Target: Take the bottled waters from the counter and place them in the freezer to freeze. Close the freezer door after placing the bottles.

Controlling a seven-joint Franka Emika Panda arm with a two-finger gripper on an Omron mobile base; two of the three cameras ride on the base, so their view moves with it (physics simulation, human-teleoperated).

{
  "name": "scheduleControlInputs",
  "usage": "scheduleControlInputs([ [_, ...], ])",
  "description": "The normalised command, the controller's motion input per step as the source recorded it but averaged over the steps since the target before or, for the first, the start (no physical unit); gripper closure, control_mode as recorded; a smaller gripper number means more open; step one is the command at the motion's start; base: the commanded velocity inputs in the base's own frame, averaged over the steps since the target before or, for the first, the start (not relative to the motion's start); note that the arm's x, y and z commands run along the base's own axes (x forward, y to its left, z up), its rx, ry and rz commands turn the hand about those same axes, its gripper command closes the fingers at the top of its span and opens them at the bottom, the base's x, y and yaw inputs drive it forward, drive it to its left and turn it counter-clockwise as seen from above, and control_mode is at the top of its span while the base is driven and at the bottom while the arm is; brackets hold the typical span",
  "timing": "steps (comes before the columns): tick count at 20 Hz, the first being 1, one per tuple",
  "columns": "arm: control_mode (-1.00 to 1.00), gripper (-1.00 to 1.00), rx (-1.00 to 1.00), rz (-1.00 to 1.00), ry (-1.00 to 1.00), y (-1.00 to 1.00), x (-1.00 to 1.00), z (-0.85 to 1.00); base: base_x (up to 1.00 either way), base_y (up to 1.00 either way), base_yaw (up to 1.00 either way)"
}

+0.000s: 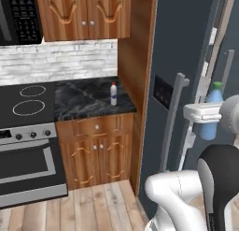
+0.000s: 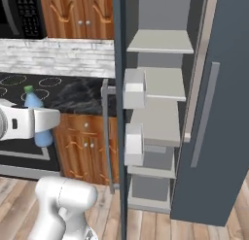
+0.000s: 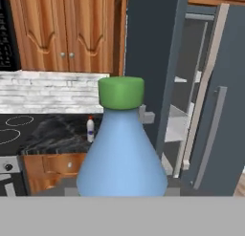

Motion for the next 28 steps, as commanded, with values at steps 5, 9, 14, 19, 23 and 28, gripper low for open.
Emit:
scheduleControlInputs([
  [5,1.00,1.00,0.00,0.00,0.00,0.00,0.00,0.00,0.00,-0.68,0.06],
  [9,1.00,1.00,0.00,0.00,0.00,0.00,0.00,0.00,0.00,-0.69,0.06],
  [14,1.00,1.00,0.00,0.00,0.00,0.00,0.00,0.00,0.00,-0.64,0.07],
  [19,1.00,1.00,0.00,0.00,0.00,0.00,0.00,0.00,0.02,-0.43,0.13],
  [23,1.00,1.00,0.00,0.00,0.00,0.00,0.00,0.00,0.15,-0.40,0.24],
  [28,1.00,1.00,0.00,0.00,0.00,0.00,0.00,0.00,0.01,-0.56,0.23],
])
